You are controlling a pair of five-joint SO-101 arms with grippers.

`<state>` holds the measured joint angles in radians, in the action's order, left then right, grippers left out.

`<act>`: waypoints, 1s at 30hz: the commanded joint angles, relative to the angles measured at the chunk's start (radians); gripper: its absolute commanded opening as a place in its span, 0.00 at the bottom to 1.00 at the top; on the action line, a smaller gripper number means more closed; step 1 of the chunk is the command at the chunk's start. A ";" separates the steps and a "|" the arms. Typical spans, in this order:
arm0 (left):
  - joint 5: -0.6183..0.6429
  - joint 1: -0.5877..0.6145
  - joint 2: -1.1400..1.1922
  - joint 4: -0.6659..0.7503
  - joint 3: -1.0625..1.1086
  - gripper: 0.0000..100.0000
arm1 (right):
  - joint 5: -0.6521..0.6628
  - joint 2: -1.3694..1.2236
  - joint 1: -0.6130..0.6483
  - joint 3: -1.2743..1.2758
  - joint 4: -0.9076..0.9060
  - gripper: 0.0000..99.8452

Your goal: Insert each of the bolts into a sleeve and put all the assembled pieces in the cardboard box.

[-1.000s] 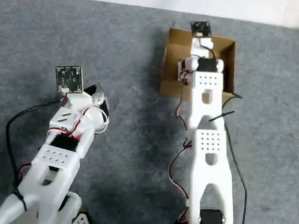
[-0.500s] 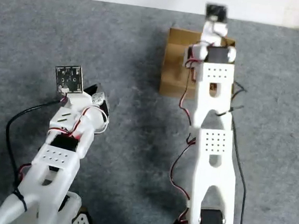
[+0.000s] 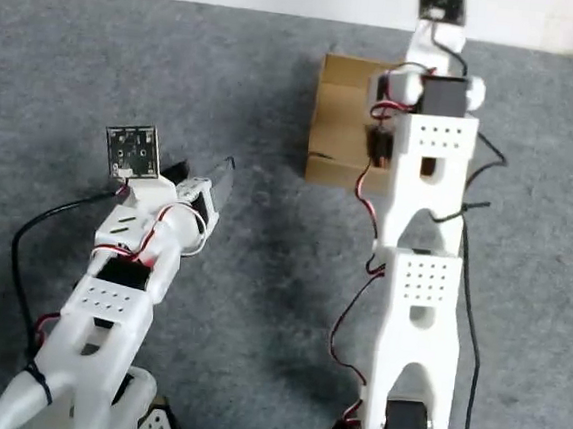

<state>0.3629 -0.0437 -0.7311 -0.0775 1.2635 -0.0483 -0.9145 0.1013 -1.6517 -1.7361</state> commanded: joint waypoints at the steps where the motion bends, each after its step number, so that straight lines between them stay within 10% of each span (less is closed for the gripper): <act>1: -0.008 0.004 -0.002 0.020 -0.047 0.23 | 0.014 0.165 -0.007 -0.108 -0.028 0.33; 9: -0.097 0.010 -0.136 -0.049 -0.068 0.23 | 0.014 0.410 -0.001 -0.108 -0.030 0.33; 18: -0.272 0.008 -0.825 -0.795 -0.197 0.23 | 0.018 0.860 -0.007 -0.042 -0.030 0.33; 30: -0.414 0.022 -1.092 -1.109 0.107 0.23 | 0.014 1.583 -0.001 0.789 -0.025 0.33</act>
<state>-0.0422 -0.0407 -1.8098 -1.1423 1.3541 -0.0453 0.4925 0.1059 -1.0625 -1.7469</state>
